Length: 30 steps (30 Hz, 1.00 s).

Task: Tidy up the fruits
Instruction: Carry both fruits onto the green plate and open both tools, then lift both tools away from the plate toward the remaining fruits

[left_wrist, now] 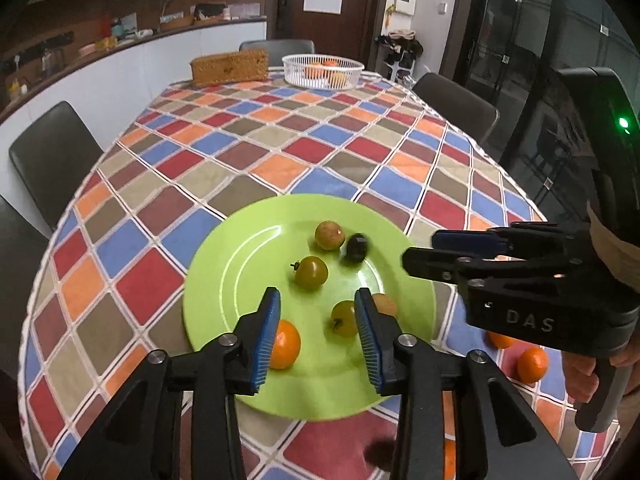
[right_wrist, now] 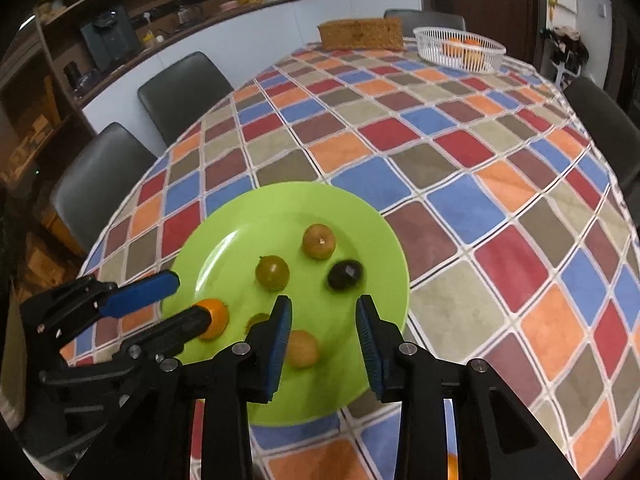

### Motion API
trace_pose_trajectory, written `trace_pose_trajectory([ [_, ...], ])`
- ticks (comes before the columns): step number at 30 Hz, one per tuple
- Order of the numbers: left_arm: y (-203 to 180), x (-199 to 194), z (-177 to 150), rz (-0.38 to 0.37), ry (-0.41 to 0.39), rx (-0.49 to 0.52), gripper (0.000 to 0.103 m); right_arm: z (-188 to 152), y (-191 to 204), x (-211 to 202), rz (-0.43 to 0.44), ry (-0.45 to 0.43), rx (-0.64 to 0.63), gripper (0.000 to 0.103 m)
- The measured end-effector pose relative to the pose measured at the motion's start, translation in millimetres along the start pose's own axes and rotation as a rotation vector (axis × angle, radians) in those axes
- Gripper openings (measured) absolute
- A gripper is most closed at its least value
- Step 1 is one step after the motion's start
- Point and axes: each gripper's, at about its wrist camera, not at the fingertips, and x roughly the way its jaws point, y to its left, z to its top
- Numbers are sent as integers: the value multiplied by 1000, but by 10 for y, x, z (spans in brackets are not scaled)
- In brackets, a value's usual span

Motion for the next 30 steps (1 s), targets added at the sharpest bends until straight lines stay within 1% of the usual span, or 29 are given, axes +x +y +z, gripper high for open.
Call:
trace_pose_trajectory([
  [1,-12,-60,-2,1,-10,0,39,-10,6,-54,-4,-8,-3,34],
  [4,-76,-283,-19,1,-42,2,43,-84,64,-307,-22,-44,-28,42],
  [5,-96,-344,-28,2,-53,6,45,-102,81,-372,-26,-57,-36,42],
  [10,-266,-695,-77,-2,-112,33,50,-220,164,-751,-21,-94,-64,43],
  [12,-344,-825,-100,3,-131,44,55,-278,190,-888,-20,-111,-74,43],
  [13,-386,-892,-116,6,-141,49,56,-310,200,-959,-24,-121,-77,43],
  [15,-456,-996,-150,7,-153,55,58,-372,207,-1086,-25,-139,-79,49],
  [16,-495,-1041,-168,8,-154,55,58,-404,205,-1142,-28,-149,-79,51],
  [19,-601,-1141,-227,3,-160,54,60,-486,182,-1280,-53,-164,-80,52],
  [21,-669,-1184,-274,10,-162,52,63,-547,160,-1359,-61,-169,-84,53],
  [23,-744,-1218,-324,19,-161,52,63,-606,131,-1421,-85,-173,-88,57],
  [30,-883,-1203,-504,44,-138,23,68,-810,-2,-1515,-117,-175,-84,57],
])
